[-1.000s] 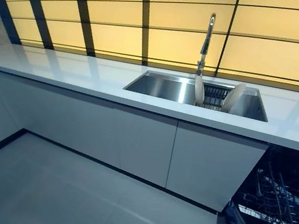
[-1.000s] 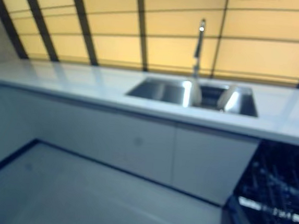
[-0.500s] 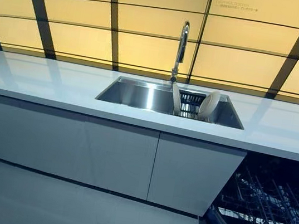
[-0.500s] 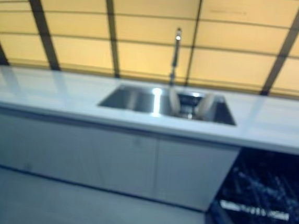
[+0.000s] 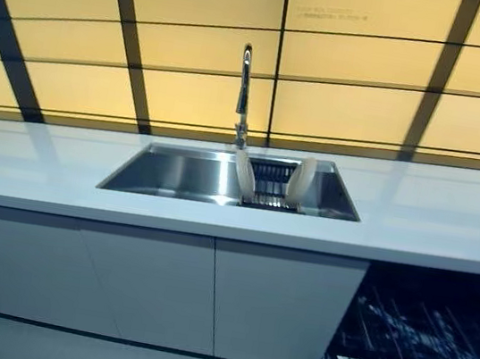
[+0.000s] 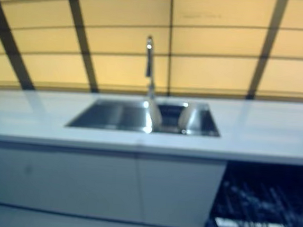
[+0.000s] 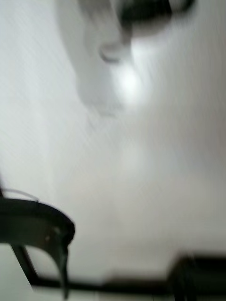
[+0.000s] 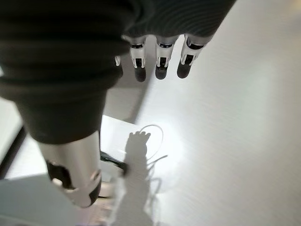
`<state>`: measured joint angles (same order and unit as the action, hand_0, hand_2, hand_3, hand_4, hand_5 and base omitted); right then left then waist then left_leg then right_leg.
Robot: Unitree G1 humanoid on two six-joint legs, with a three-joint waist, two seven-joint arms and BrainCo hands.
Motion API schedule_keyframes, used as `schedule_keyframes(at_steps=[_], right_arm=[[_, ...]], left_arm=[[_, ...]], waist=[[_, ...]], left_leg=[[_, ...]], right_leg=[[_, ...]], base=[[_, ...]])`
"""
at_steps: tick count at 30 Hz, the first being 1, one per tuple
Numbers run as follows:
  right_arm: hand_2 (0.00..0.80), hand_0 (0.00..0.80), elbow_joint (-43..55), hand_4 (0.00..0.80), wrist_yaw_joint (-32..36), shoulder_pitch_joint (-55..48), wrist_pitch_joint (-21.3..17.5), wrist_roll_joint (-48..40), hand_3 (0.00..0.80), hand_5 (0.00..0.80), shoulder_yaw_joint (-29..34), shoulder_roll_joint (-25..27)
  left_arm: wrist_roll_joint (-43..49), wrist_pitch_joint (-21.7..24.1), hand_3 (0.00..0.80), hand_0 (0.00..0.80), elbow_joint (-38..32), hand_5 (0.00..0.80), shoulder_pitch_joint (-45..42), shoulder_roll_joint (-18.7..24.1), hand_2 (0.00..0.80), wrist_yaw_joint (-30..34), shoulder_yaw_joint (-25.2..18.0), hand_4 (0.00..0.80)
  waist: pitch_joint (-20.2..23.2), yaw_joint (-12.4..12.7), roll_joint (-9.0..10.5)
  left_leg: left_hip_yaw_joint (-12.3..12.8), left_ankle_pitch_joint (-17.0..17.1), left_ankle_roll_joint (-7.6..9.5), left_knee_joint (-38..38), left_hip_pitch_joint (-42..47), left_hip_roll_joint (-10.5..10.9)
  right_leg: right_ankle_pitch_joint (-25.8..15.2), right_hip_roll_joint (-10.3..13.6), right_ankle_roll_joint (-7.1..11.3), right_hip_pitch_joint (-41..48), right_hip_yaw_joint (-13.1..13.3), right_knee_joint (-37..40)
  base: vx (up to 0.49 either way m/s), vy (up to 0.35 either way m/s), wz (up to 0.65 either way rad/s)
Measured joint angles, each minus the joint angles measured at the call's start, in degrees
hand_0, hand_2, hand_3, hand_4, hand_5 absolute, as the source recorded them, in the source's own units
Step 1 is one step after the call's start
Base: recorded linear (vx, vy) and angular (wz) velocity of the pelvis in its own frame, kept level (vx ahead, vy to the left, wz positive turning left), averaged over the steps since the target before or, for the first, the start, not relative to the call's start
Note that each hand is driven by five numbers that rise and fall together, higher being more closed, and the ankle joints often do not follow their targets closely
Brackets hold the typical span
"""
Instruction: Take plates into dishwasher
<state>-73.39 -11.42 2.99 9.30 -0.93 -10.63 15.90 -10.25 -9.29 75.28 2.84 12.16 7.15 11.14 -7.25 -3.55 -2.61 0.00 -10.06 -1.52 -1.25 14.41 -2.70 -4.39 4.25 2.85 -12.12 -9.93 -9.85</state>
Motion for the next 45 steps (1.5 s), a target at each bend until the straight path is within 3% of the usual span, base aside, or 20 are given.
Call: schedule_keyframes(at_steps=[2, 3, 7, 10, 13, 14, 15, 16, 18, 20, 21, 22, 23, 24, 26, 28, 29, 32, 38, 45], right_arm=[[0.000, 0.000, 1.11, 0.000, 0.70, 0.57, -0.17, -0.77, 0.000, 0.000, 0.16, -0.91], [0.000, 0.000, 1.08, 0.000, 0.59, 0.97, -0.22, -0.74, 0.000, 0.000, 0.19, -1.06], [0.000, 0.000, 0.98, 0.000, 0.54, 1.40, -0.32, -0.69, 0.000, 0.000, 0.19, -0.55], [0.000, 0.000, 0.70, 0.000, 0.59, 1.30, -0.44, -0.18, 0.000, 0.000, -0.14, -0.29], [0.000, 0.000, 0.49, 0.000, 1.03, 1.36, -0.44, -0.19, 0.000, 0.000, -0.82, -0.55], [0.000, 0.000, -0.04, 0.000, 1.12, 2.10, -0.39, -0.19, 0.000, 0.000, -0.97, -0.58], [0.000, 0.000, -0.28, 0.000, 1.23, 1.73, -0.33, -0.19, 0.000, 0.000, -1.92, -1.10], [0.000, 0.000, -0.98, 0.000, 1.06, 1.68, -0.25, -0.16, 0.000, 0.000, -3.24, -1.06], [0.000, 0.000, -1.19, 0.000, 1.11, 2.19, -0.34, -0.21, 0.000, 0.000, -3.91, -1.53], [0.000, 0.000, -1.26, 0.000, 1.12, 2.36, -0.70, -0.24, 0.000, 0.000, -3.81, -1.92], [0.000, 0.000, -1.52, 0.000, 1.26, 2.73, -0.64, -0.23, 0.000, 0.000, -3.72, -1.15], [0.000, 0.000, -0.89, 0.000, 1.25, 3.04, -0.47, -0.24, 0.000, 0.000, -3.72, -0.98], [0.000, 0.000, -0.69, 0.000, 1.36, 3.09, -0.59, -0.26, 0.000, 0.000, -3.76, -0.63], [0.000, 0.000, 0.13, 0.000, 1.69, 2.15, -1.22, -0.25, 0.000, 0.000, -3.76, -0.46], [0.000, 0.000, 1.00, 0.000, 2.23, 0.91, -1.61, -0.22, 0.000, 0.000, -3.77, -0.46], [0.000, 0.000, 1.00, 0.000, 2.24, 0.20, -1.78, -0.21, 0.000, 0.000, -3.78, -0.70], [0.000, 0.000, 0.83, 0.000, 2.29, 0.01, -1.63, -0.16, 0.000, 0.000, -3.74, -0.85], [0.000, 0.000, -0.35, 0.000, 3.12, -0.11, -0.88, 0.09, 0.000, 0.000, -3.55, -0.84], [0.000, 0.000, -0.33, 0.000, 8.40, 1.41, 0.34, 0.20, 0.000, 0.000, -3.56, -1.46], [0.000, 0.000, 0.01, 0.000, 11.48, 2.57, 1.09, 0.31, 0.000, 0.000, -3.51, -1.55]], left_arm=[[0.59, 0.07, 0.000, 0.000, -0.07, 0.000, 0.37, -0.05, 0.000, 0.11, 1.15, 0.000], [0.59, 0.06, 0.000, 0.000, -0.09, 0.000, 0.79, -0.28, 0.000, 0.09, 1.17, 0.000], [0.59, 0.36, 0.000, 0.000, 0.10, 0.000, 0.82, -0.41, 0.000, -0.05, 1.15, 0.000], [0.44, 1.35, 0.000, 0.000, 0.10, 0.000, 0.83, -0.28, 0.000, -0.44, 1.16, 0.000], [-0.33, 2.47, 0.000, 0.000, 0.49, 0.000, 0.54, -0.43, 0.000, -1.22, 1.11, 0.000], [-2.44, 3.68, 0.000, 0.000, 0.66, 0.000, 1.03, -0.51, 0.000, -1.80, 0.93, 0.000], [-3.61, 4.86, 0.000, 0.000, -0.20, 0.000, 0.87, -0.30, 0.000, -2.10, 1.02, 0.000], [-5.20, 6.83, 0.000, 0.000, -0.54, 0.000, -0.38, -0.77, 0.000, -2.70, 0.58, 0.000], [-5.20, 8.59, 0.000, 0.000, -0.59, 0.000, -0.62, -0.41, 0.000, -3.01, 1.05, 0.000], [-5.05, 9.58, 0.000, 0.000, -0.64, 0.000, -0.38, -0.24, 0.000, -3.46, 1.07, 0.000], [-4.87, 9.57, 0.000, 0.000, -1.15, 0.000, -0.25, -1.32, 0.000, -3.78, 1.01, 0.000], [-4.66, 8.95, 0.000, 0.000, -1.54, 0.000, -0.46, -0.98, 0.000, -3.90, 1.05, 0.000], [-4.45, 8.28, 0.000, 0.000, -1.79, 0.000, -0.37, -0.95, 0.000, -4.43, 1.08, 0.000], [-4.27, 6.95, 0.000, 0.000, -1.89, 0.000, 0.06, -0.46, 0.000, -4.44, 1.11, 0.000], [-4.19, 5.60, 0.000, 0.000, -2.05, 0.000, 1.42, 0.23, 0.000, -4.44, 1.13, 0.000], [-4.19, 4.84, 0.000, 0.000, -2.11, 0.000, 2.10, 0.45, 0.000, -4.47, 1.12, 0.000], [-4.17, 4.64, 0.000, 0.000, -2.36, 0.000, 2.28, 0.73, 0.000, -4.41, 1.14, 0.000], [-4.09, 4.17, 0.000, 0.000, -2.29, 0.000, 1.83, 0.90, 0.000, -4.32, 1.16, 0.000], [-4.04, 2.77, 0.000, 0.000, -2.27, 0.000, 0.82, 2.10, 0.000, -4.34, 1.46, 0.000], [0.82, 2.44, 0.000, 0.000, -2.35, 0.000, 1.53, 2.54, 0.000, -3.73, 1.45, 0.000]], waist=[[0.17, 0.24, 0.12], [0.28, 0.59, -0.07], [0.64, 1.27, -0.57], [1.07, 1.42, -1.12], [2.12, 1.99, 1.20], [1.47, 3.59, 1.30], [1.19, 4.72, 3.69], [1.06, 6.05, 4.07], [0.89, 6.14, 4.08], [0.49, 6.10, 3.97], [-0.47, 6.77, 1.25], [-0.80, 7.18, 1.99], [-0.98, 7.34, 1.18], [-0.65, 5.73, 0.87], [-0.06, 5.69, 1.43], [0.38, 5.76, 1.58], [0.77, 5.45, 2.69], [1.32, 5.86, 3.62], [1.11, 6.13, 2.69], [1.10, 6.13, 3.13]], left_leg=[[-0.03, -0.07, -0.13, -0.46, -0.04, -0.42], [0.05, -0.06, -0.14, -0.63, -0.05, -0.81], [-0.14, -0.05, -0.22, -2.05, -0.06, -1.19], [-0.20, -0.75, -1.52, -3.99, -0.77, -1.78], [-0.11, -0.13, -3.96, -20.44, -9.45, -0.57], [-0.08, 0.32, -4.76, -31.61, -15.12, -0.59], [0.27, 3.05, -6.16, -39.78, -18.97, 0.69], [-0.08, 1.82, -4.17, -39.28, -21.10, 0.48], [2.90, 2.25, -3.62, -23.27, -21.35, -0.33], [2.62, 5.34, -3.60, -9.67, -22.04, 0.95], [1.76, 6.71, -3.27, -6.52, -22.27, -0.53], [1.90, 7.08, -2.94, -6.91, -22.38, -0.28], [1.71, 7.61, -2.04, -7.07, -21.63, -0.77], [1.48, 7.91, -1.15, -9.52, -21.35, -0.78], [2.41, 8.17, -0.20, -11.21, -20.59, 0.23], [2.81, 8.93, 0.95, -9.81, -20.92, 0.70], [2.78, 9.14, 1.23, -8.41, -20.89, 1.97], [2.99, 9.40, 1.58, -3.84, -19.54, 4.21], [4.59, 11.49, 4.22, -3.39, -18.98, 4.71], [4.80, 11.26, 4.57, -1.72, -16.50, 5.70]], right_leg=[[0.11, -1.34, -3.35, 0.76, 0.10, 0.29], [0.28, -1.99, -4.03, 0.86, 0.09, 0.63], [0.07, -2.58, -5.12, 1.97, 0.08, 1.99], [0.18, -2.95, -5.21, 1.87, -0.37, 2.18], [0.83, -1.67, -3.68, 4.07, -2.08, 4.54], [4.57, -1.41, -7.08, 1.21, -3.04, -6.26], [8.84, -0.57, -8.62, 2.00, -1.94, -6.44], [8.16, -1.04, -8.27, 4.11, -1.74, -4.04], [7.23, -2.25, -6.83, 7.01, -1.80, 0.86], [7.29, -3.75, -5.21, 10.20, -1.58, 8.37], [8.29, -5.91, -4.22, 11.93, -1.23, 9.04], [6.83, -4.03, -3.63, 12.10, -1.41, 6.45], [3.71, -4.47, -7.53, 12.49, -4.19, 6.82], [3.81, -4.67, -7.25, 13.55, -6.08, 7.28], [4.77, -3.78, -6.68, 13.54, -7.20, 6.14], [6.30, -3.27, -4.39, 11.92, -5.50, 3.13], [7.13, -2.47, -3.95, 11.39, -2.69, 1.38], [7.95, -0.70, -3.17, 11.04, -1.38, 1.87], [10.39, 0.27, -1.80, 10.17, -0.57, -0.44], [11.76, 1.10, -1.07, 11.57, 0.15, -0.79]], base=[[0.227, -0.067, 0.16], [0.243, -0.057, -0.03], [0.154, -0.027, -0.09], [0.148, -0.070, 0.00], [0.178, -0.130, 0.01], [0.168, 0.035, -0.34], [0.189, 0.135, -0.56], [0.213, 0.203, -0.50], [0.255, 0.263, -0.29], [0.214, 0.246, -0.30], [0.184, 0.248, -0.74], [0.197, 0.252, -0.97], [0.152, 0.172, -0.61], [0.145, 0.147, -0.28], [0.116, 0.118, -0.11], [0.096, 0.100, -0.02], [0.116, 0.113, 0.29], [0.057, 0.063, 0.36], [0.083, 0.101, 0.13], [0.127, 0.092, -0.01]])
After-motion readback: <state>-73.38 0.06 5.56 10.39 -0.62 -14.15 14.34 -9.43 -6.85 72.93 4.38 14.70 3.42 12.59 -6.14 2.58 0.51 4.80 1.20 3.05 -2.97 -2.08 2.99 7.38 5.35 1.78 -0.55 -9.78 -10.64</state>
